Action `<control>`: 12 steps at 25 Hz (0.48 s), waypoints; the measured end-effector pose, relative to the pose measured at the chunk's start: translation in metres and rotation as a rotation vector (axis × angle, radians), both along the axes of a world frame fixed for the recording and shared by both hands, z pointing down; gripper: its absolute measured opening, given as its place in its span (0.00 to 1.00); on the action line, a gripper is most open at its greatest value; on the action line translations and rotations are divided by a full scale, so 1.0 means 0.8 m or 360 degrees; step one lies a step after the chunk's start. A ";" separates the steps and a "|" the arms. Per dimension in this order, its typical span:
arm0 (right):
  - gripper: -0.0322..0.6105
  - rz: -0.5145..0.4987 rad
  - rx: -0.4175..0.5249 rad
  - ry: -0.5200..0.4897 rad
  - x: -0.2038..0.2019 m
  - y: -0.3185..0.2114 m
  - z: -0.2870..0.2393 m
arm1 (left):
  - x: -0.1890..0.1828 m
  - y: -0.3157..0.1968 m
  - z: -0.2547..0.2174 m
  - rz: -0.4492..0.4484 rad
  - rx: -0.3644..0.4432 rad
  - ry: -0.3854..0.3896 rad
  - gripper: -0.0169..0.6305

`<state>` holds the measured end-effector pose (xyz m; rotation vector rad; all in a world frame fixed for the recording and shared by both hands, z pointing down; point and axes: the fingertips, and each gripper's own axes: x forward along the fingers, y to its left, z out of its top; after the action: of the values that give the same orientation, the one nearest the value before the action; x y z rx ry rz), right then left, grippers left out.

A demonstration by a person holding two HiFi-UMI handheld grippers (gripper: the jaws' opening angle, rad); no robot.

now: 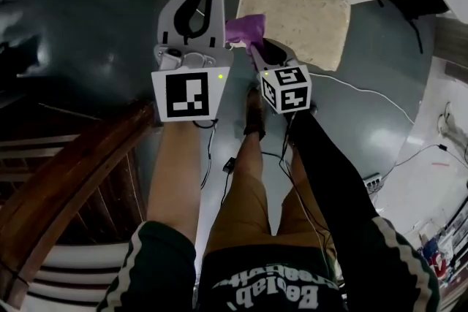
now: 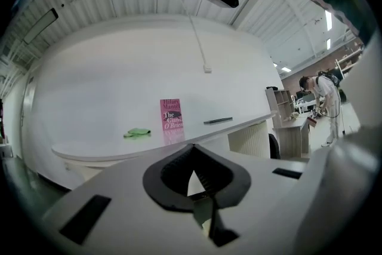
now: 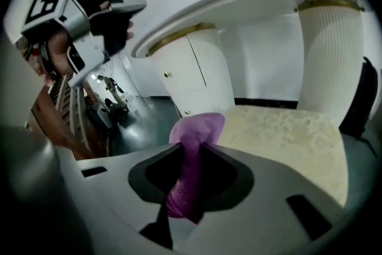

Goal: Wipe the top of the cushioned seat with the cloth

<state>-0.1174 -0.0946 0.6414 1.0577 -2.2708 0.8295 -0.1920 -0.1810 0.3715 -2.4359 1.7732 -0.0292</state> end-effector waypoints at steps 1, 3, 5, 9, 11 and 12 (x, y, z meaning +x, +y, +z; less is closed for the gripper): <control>0.21 0.0023 -0.0077 0.0041 -0.002 0.004 0.023 | -0.006 0.001 0.002 -0.0003 -0.0002 0.0003 0.05; 0.21 0.0093 -0.0227 0.0112 0.008 0.010 0.062 | -0.014 0.003 0.006 -0.0008 -0.0012 0.0004 0.05; 0.21 0.0138 -0.0287 0.0112 0.019 0.010 0.075 | -0.017 0.004 0.009 -0.0014 -0.0028 0.0013 0.05; 0.21 0.0099 -0.0268 0.0173 0.039 0.010 0.079 | -0.012 0.004 0.014 -0.0008 -0.0035 0.0027 0.05; 0.21 0.0085 -0.0253 0.0242 0.064 0.013 0.081 | 0.001 0.001 0.014 0.0014 -0.0028 0.0028 0.05; 0.21 0.0100 -0.0253 0.0261 0.079 0.013 0.080 | 0.009 -0.001 0.013 0.0026 -0.0025 0.0033 0.05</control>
<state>-0.0543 -0.0842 0.7057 1.0864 -2.0100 0.8981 -0.1846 -0.1817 0.3815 -2.4700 1.7679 -0.0164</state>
